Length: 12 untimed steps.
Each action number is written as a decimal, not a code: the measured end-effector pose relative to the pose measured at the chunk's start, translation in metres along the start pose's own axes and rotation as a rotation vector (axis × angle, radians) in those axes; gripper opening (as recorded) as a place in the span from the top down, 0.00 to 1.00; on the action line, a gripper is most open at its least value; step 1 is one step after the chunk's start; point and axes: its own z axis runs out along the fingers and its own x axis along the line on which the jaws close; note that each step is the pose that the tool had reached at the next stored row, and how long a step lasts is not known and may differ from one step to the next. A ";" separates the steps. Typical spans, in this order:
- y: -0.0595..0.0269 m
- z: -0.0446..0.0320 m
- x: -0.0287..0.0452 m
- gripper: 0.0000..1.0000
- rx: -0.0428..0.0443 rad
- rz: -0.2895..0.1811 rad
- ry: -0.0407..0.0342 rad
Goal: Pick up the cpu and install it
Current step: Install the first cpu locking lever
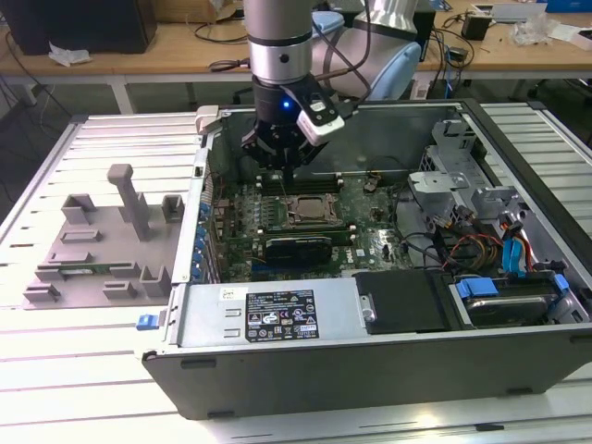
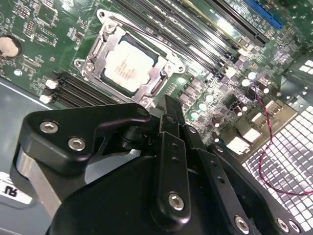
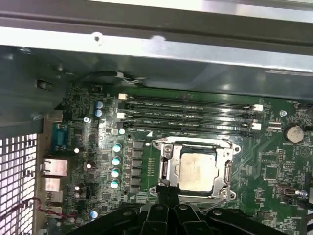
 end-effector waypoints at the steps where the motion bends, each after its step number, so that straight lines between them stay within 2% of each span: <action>1: 0.0001 -0.0001 0.0022 0.89 0.0000 0.000 0.0000; 5: 0.0005 -0.0003 0.0070 0.89 0.0001 0.000 0.0001; 9: 0.0005 -0.0003 0.0074 0.89 0.0000 0.000 0.0000; 12: 0.0009 -0.0004 0.0123 0.89 0.0000 0.000 0.0000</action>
